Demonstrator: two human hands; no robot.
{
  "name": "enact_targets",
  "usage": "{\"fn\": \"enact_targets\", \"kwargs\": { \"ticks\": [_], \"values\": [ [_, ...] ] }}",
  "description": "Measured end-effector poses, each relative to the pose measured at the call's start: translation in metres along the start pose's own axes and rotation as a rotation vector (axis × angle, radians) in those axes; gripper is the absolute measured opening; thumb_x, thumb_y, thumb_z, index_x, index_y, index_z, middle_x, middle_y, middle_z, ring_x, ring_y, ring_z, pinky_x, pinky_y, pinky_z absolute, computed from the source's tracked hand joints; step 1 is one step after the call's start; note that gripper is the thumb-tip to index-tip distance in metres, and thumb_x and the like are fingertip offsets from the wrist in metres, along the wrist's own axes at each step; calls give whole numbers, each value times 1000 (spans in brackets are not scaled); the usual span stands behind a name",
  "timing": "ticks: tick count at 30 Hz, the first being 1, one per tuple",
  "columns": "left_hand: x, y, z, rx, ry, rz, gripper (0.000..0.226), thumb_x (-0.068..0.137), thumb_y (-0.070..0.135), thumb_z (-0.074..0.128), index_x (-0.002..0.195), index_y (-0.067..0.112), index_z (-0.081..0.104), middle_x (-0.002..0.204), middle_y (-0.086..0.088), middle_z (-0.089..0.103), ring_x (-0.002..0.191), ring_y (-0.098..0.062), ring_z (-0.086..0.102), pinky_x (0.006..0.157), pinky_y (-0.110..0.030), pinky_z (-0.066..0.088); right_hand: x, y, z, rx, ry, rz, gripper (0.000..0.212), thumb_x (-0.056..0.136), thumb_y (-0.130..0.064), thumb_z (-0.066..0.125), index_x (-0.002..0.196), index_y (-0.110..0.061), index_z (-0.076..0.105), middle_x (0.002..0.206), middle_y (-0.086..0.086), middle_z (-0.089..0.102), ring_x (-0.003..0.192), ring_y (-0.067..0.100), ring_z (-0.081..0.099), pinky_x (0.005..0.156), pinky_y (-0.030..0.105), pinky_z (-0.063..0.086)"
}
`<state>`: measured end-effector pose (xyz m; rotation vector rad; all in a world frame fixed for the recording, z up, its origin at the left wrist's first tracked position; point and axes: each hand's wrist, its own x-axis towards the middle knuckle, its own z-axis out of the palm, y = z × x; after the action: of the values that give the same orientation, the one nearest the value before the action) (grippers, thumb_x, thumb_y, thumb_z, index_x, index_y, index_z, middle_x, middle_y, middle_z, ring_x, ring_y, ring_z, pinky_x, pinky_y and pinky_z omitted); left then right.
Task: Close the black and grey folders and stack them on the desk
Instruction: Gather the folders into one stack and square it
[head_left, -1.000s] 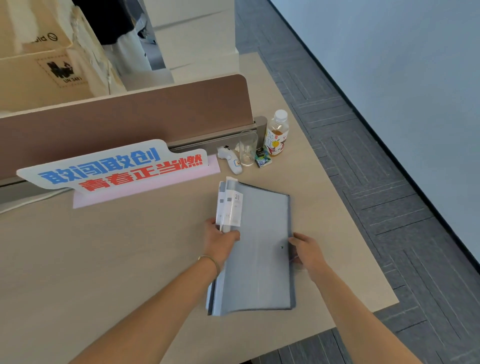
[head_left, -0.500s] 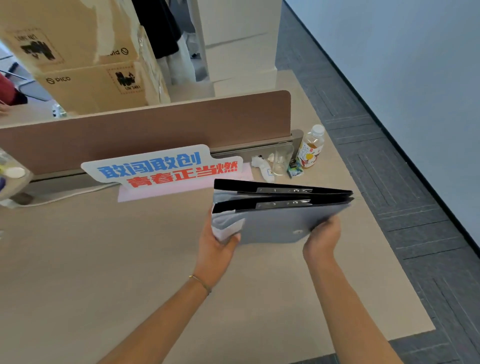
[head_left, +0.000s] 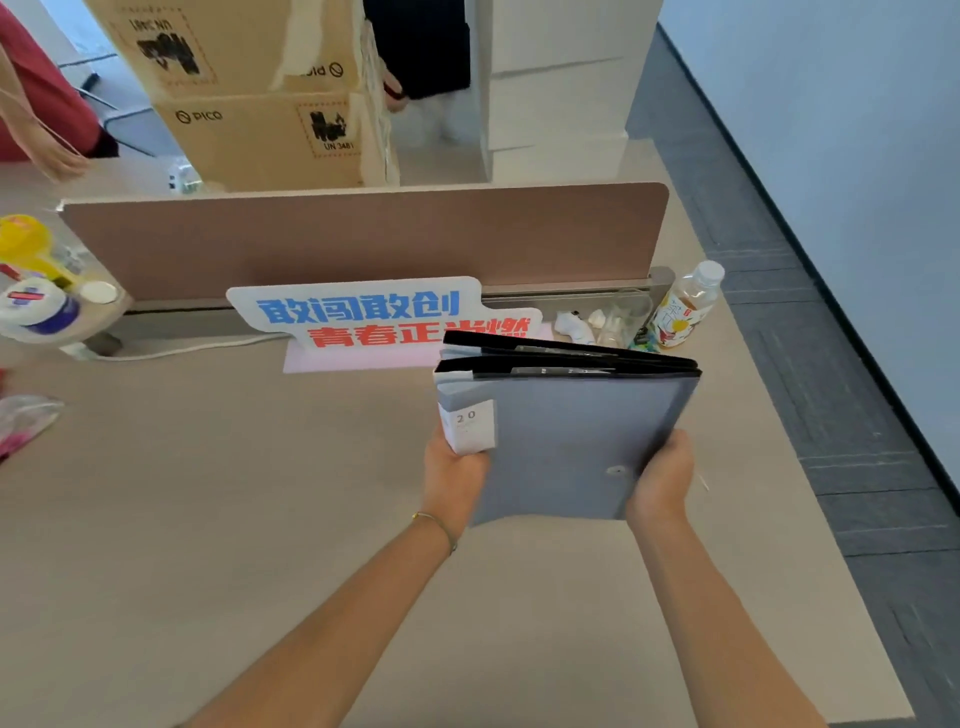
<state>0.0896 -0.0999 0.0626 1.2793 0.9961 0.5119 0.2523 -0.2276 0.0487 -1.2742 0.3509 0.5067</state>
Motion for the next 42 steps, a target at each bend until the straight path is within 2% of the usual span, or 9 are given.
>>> {"fn": "enact_targets", "kwargs": {
  "ticks": [5,9,14,17,19,22,26,32,42],
  "values": [
    [24,27,-53,-17,41,-332,38,47,3,48,79,8,67,74,-7,67,65,-26,60,49,-21,47,-17,4,57,-270,-110,51,38,93,-45,37,72,-24,60,79,1,66,78,21,58,77,36,42],
    [55,23,-100,25,2,-484,56,36,4,53,90,0,65,83,-16,64,77,-33,61,75,-41,48,-34,31,95,-373,-120,-7,33,90,-44,39,86,-17,58,88,2,58,86,21,53,75,36,42],
    [81,26,-127,64,112,-497,12,53,11,46,64,8,51,69,-12,50,67,-26,47,72,-34,39,-35,71,122,-469,-148,-12,24,99,-23,39,97,-18,63,80,6,56,70,23,51,59,32,41],
    [101,19,-134,94,116,-494,35,75,15,52,106,3,60,100,-13,58,88,-27,52,82,-33,41,-28,91,132,-482,-146,82,23,98,-19,41,106,-21,63,88,5,60,75,23,54,70,34,45],
    [113,10,-139,103,109,-517,57,78,25,57,131,4,50,122,-11,57,108,-28,53,96,-37,43,-24,98,139,-477,-143,140,24,98,-15,42,112,-21,61,97,4,61,78,19,55,76,35,46],
    [127,-1,-142,148,133,-529,46,99,16,52,141,3,39,136,-11,52,111,-24,48,93,-34,37,-10,108,153,-504,-134,180,28,98,-13,43,120,-16,61,105,6,64,81,19,57,71,33,49],
    [143,-16,-143,233,194,-564,45,103,21,47,143,3,36,143,-15,50,130,-34,50,98,-40,40,8,125,168,-608,-123,178,33,94,-15,44,119,-15,64,114,12,68,86,25,60,79,39,50],
    [161,-24,-150,334,230,-506,41,99,25,52,133,4,44,133,-16,58,107,-32,58,86,-35,44,14,137,183,-628,-108,138,33,96,-10,42,124,-15,58,113,7,61,100,28,56,101,50,48],
    [182,-38,-152,572,218,-593,43,99,29,46,135,5,42,138,-21,54,124,-40,55,98,-39,43,50,190,172,-833,-83,188,48,83,-32,41,123,-14,61,123,17,58,103,38,60,99,54,49]
  ]
}}
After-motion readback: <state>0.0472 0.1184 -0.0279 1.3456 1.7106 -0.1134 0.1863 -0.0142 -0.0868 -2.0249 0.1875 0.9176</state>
